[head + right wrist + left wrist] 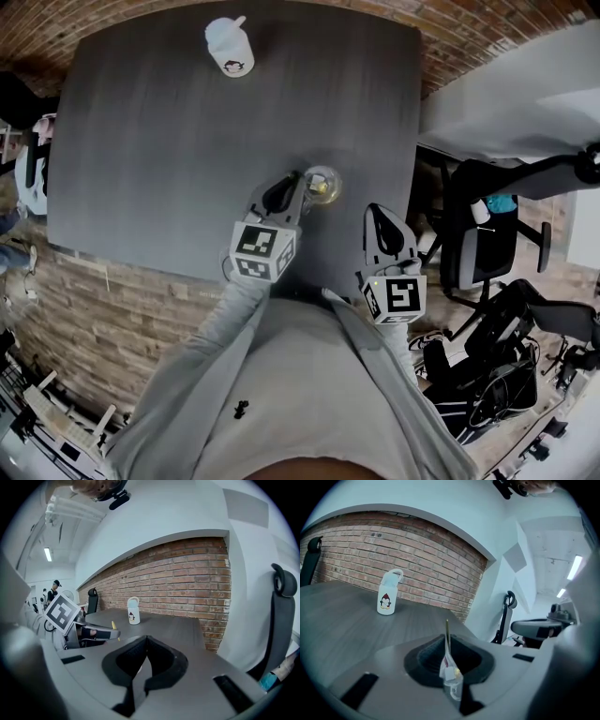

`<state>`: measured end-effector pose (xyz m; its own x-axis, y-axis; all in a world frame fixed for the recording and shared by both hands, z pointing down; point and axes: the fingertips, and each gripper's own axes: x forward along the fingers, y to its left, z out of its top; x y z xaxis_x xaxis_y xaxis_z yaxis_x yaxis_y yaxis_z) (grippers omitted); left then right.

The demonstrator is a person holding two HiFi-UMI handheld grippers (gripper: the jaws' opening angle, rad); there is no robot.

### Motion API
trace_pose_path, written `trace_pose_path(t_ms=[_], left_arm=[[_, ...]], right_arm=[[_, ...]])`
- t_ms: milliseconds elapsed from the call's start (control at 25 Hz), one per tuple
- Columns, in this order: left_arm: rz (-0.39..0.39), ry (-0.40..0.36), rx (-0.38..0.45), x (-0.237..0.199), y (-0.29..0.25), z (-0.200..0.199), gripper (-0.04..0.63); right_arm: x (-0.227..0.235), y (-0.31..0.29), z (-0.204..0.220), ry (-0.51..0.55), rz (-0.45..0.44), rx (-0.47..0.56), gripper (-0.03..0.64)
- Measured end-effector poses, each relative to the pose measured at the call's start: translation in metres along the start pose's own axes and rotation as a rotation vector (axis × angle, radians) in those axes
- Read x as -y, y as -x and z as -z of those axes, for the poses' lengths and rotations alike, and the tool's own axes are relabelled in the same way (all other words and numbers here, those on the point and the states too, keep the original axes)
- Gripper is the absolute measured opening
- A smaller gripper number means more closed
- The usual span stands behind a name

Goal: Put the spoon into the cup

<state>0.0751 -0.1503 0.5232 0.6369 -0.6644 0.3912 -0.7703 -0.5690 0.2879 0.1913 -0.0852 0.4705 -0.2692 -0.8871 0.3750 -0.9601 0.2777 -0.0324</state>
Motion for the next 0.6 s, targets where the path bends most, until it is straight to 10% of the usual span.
trace_pose_path(t_ms=[600], left_arm=[[0.024,-0.004,-0.018,0.0046,0.0013,0.0051,0.163]], right_arm=[[-0.0040,0.0015,-0.0071,0.019,-0.011,0.011,0.017]])
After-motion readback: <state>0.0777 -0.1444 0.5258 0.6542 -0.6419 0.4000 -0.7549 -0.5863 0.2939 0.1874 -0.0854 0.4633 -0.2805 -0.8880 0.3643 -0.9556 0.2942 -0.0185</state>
